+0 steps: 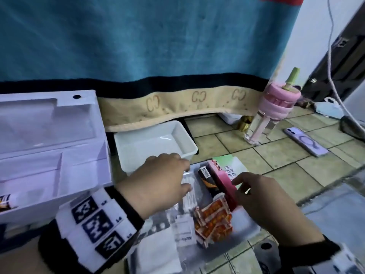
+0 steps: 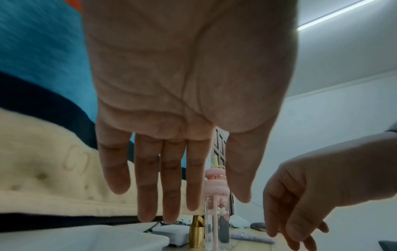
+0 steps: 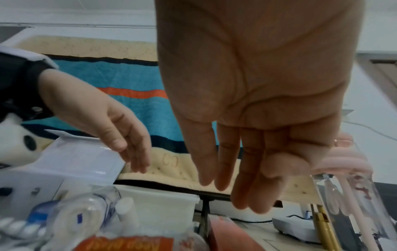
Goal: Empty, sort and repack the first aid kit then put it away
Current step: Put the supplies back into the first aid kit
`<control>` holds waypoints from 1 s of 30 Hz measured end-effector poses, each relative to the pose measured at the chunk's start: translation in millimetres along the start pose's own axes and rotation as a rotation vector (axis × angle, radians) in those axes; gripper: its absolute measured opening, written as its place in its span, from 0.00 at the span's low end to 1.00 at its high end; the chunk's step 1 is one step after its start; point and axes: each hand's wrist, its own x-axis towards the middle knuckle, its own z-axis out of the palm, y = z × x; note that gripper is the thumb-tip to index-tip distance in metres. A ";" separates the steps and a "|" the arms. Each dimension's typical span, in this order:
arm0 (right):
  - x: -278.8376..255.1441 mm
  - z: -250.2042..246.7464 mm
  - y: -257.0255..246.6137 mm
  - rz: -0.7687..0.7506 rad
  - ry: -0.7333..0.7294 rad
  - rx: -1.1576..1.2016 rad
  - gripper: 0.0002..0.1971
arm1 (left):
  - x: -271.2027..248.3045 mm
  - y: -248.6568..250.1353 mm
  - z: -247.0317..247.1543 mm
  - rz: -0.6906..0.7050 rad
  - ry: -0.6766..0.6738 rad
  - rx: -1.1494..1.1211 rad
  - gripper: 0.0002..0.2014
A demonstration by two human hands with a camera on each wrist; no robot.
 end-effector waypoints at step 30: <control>38.0 27.9 -49.4 -0.347 -0.173 -0.184 0.16 | 24.5 -12.9 14.4 -0.284 -0.082 -0.075 0.15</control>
